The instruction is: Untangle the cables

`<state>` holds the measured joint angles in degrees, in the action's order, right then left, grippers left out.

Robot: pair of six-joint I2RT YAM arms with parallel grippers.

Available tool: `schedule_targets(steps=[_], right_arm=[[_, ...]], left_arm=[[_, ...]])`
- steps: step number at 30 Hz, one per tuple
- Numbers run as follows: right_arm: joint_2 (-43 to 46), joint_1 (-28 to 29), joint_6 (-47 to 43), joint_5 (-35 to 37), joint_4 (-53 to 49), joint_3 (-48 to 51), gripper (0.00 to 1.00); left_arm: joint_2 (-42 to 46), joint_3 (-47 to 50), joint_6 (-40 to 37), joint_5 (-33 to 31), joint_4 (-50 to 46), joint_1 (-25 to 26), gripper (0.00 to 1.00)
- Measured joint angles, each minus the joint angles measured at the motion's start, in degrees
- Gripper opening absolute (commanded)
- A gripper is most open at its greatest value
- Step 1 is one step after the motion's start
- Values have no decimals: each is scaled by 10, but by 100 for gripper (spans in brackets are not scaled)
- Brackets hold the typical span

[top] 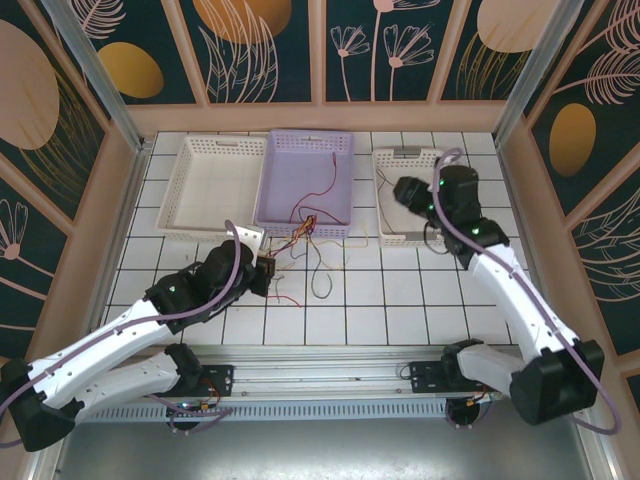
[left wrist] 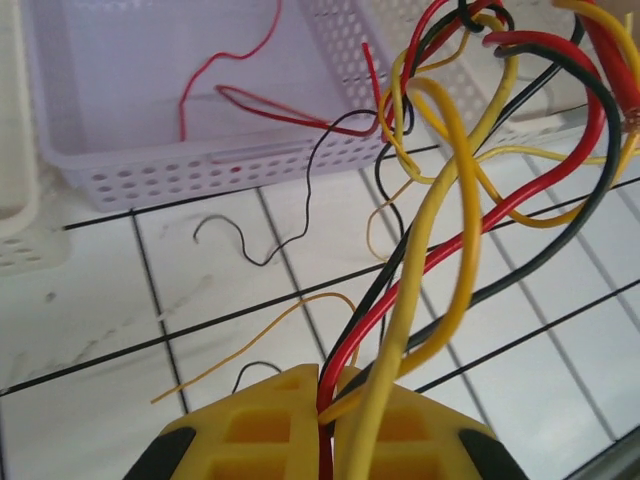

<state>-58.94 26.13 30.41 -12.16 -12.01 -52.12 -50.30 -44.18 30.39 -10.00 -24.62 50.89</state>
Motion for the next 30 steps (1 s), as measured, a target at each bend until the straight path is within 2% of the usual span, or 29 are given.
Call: schedule_targets(steps=[6, 11, 14, 22, 30], right_arm=[[73, 120, 38, -74, 80, 94, 57], [66, 216, 67, -59, 92, 136, 58], [60, 252, 85, -33, 101, 158, 58], [52, 251, 123, 75, 132, 192, 58], [54, 198, 154, 131, 191, 217, 57]], left_arm=[[-32, 0, 40, 49, 50, 0, 0], [-33, 9, 76, 75, 97, 0, 0], [-31, 22, 95, 88, 125, 0, 0], [-23, 42, 127, 117, 163, 0, 0], [7, 79, 145, 132, 184, 0, 0]])
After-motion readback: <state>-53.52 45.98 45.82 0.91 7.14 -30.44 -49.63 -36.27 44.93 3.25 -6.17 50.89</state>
